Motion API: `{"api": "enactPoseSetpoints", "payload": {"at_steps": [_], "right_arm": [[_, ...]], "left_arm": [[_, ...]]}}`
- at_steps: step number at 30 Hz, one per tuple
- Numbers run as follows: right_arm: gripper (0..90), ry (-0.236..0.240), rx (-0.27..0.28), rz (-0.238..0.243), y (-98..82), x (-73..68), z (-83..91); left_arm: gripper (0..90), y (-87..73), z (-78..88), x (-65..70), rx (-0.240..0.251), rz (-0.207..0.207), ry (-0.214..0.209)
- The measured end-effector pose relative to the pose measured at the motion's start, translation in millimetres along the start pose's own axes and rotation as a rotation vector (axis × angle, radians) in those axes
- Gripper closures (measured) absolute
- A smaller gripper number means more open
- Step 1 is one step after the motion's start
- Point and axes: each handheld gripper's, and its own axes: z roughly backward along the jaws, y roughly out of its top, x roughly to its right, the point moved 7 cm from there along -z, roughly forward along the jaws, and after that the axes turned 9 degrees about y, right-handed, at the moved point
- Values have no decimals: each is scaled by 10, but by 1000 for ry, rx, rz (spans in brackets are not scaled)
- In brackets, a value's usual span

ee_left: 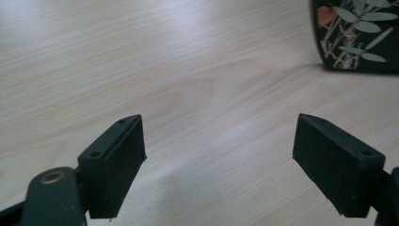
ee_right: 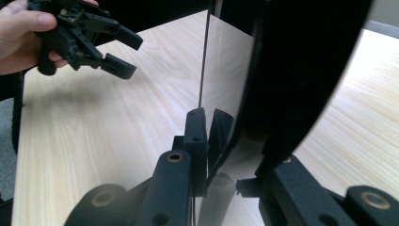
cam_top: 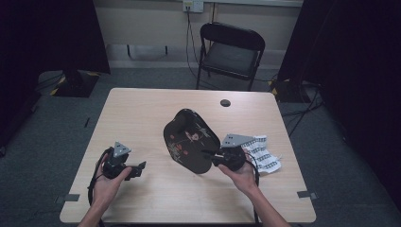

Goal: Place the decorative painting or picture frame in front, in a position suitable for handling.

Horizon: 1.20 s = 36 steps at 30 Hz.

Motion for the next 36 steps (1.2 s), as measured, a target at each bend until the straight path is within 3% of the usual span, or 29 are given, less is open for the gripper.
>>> {"api": "enactPoseSetpoints", "payload": {"at_steps": [11,16,19,23,27,31,35,36], "right_arm": [[789,36,-3,23,-80,-48,142],[784,35,4,21,-105,5,199],[779,34,-2,26,-106,7,202],[650,11,-1,20,-109,-7,233],[509,-46,-34,-9,-194,-5,306],[500,-85,-31,-37,-239,-13,414],[508,-115,-31,-47,-289,-11,451],[492,-130,-25,-50,-295,-3,454]], "left_arm": [[170,24,-24,24,9,13,-22],[171,65,-61,35,21,30,-33],[170,73,-61,73,18,6,-39],[170,102,-48,111,22,-12,-37],[170,152,-26,157,44,-49,-29],[170,227,-24,209,56,-56,-38],[169,390,4,291,84,-2,-106],[167,439,13,313,88,-7,-116]]}}
